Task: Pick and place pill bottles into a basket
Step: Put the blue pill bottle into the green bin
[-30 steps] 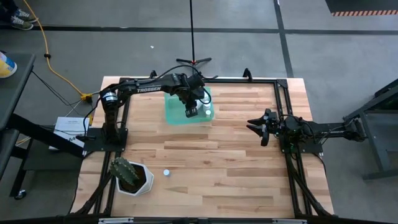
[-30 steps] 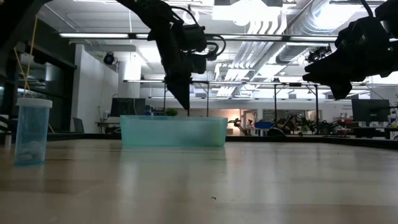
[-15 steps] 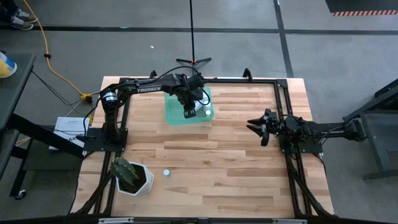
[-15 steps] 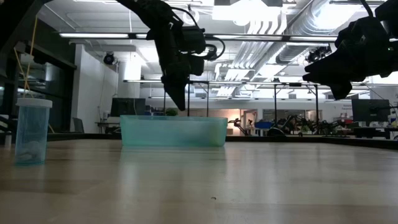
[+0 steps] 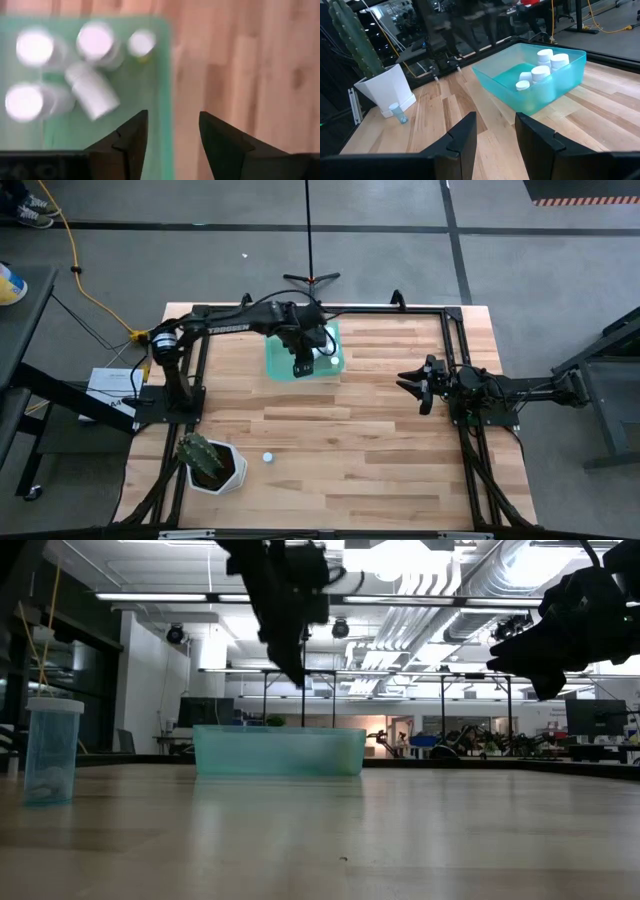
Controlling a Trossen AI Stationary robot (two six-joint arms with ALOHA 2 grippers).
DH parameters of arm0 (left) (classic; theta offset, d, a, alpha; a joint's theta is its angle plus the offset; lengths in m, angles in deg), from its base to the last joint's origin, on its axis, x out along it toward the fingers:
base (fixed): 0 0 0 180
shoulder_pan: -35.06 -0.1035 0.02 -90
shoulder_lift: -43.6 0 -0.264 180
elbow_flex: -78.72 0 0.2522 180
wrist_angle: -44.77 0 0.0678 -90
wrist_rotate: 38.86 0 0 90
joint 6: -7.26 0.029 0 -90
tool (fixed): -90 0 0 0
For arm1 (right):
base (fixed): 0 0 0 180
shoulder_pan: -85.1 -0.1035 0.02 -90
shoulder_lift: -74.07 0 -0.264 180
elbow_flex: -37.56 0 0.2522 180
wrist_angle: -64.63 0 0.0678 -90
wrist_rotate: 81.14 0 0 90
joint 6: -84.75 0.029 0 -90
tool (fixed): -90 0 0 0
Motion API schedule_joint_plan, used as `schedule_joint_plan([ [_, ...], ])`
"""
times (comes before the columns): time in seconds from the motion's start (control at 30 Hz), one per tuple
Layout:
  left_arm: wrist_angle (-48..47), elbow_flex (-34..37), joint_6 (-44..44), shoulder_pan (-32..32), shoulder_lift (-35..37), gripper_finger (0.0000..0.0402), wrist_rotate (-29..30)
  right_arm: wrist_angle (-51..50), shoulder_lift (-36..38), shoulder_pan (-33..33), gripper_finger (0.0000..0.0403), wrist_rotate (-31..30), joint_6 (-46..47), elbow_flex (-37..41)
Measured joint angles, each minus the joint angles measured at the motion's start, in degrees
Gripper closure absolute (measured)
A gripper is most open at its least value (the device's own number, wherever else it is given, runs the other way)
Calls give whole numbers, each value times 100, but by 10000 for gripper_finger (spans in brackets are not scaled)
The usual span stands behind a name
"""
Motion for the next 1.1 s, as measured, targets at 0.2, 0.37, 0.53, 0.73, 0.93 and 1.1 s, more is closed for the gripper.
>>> schedule_joint_plan([
  [0.2, 18, -1, 205, 568, 334, 153, 25, -2, 0, -1, 277, 0, 0, 0],
  [0.37, -176, -1, 186, 1040, 337, 113, 25, 0, 0, 0, 277, 2, 0, 0],
  [0.53, -790, -1, 181, 1455, 337, 81, 32, 0, 0, -2, 277, 2, 11, 0],
  [0.73, -1485, -1, 157, 1904, 337, 70, 36, -2, 0, -2, 277, 2, 2, 0],
  [0.93, -1518, -1, -106, 2327, 337, 78, 41, -2, 0, 0, 277, 4, 2, 0],
  [1.1, -1529, -1, -462, 2629, 322, 82, -134, -2, 0, -2, 277, 4, 2, 0],
])
